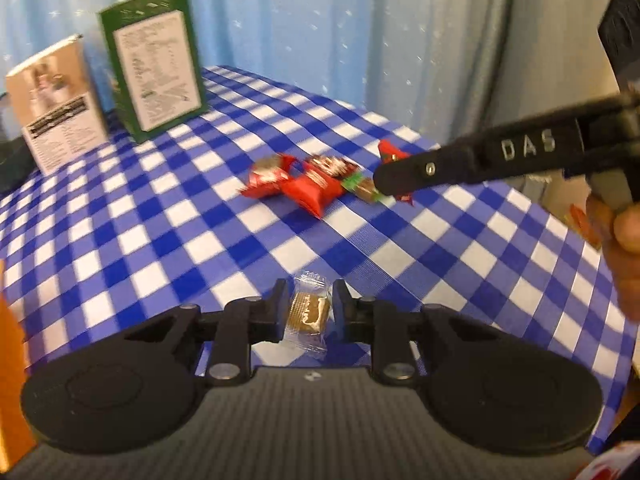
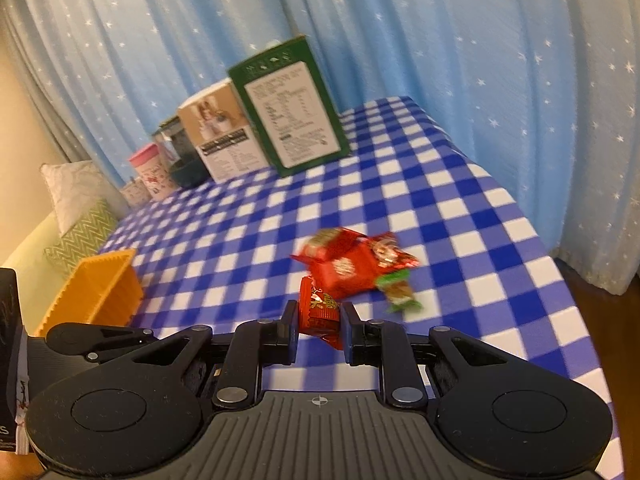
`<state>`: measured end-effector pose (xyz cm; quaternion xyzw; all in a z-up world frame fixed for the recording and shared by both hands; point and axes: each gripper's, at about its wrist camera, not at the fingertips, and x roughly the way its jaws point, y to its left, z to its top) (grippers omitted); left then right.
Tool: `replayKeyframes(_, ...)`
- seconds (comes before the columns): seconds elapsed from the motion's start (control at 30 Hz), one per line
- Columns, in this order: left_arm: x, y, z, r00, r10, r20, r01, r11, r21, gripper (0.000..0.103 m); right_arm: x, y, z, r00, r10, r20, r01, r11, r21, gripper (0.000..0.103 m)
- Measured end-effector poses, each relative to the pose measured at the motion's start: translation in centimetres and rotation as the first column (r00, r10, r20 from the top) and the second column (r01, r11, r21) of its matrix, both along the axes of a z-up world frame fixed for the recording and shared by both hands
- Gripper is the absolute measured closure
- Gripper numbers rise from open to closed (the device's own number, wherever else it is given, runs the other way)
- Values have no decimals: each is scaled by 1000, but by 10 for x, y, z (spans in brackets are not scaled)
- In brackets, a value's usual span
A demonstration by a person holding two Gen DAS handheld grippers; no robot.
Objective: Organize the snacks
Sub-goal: 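Carry the clear candy in the left tool while the right tool carries the red candy to the tray, then open the left tool over the tray while the right tool releases the red candy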
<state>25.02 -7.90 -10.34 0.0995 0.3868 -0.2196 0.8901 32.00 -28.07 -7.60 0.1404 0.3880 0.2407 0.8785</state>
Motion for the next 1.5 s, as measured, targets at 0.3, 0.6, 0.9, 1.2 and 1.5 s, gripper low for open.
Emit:
replayKeyframes(0.3, -17, 56, 47, 988, 140, 59, -140, 990, 6, 83, -14, 52, 34, 997, 39, 63, -43, 997, 69, 82)
replayKeyframes(0.6, -49, 139, 80, 954, 286, 86, -288, 958, 12, 83, -45, 127, 62, 976, 138, 167, -151, 987, 63, 82)
replayKeyframes(0.9, -83, 212, 93, 913, 399, 92, -402, 916, 18, 83, -78, 212, 72, 928, 309, 209, -312, 950, -15, 82)
replayKeyframes(1.2, -101, 265, 90, 882, 466, 76, -468, 884, 8, 83, -93, 272, 58, 899, 407, 162, -405, 913, -45, 82)
replayKeyframes(1.5, -104, 301, 77, 862, 504, 44, -505, 863, -4, 83, -90, 304, 52, 886, 447, 126, -445, 894, -51, 82)
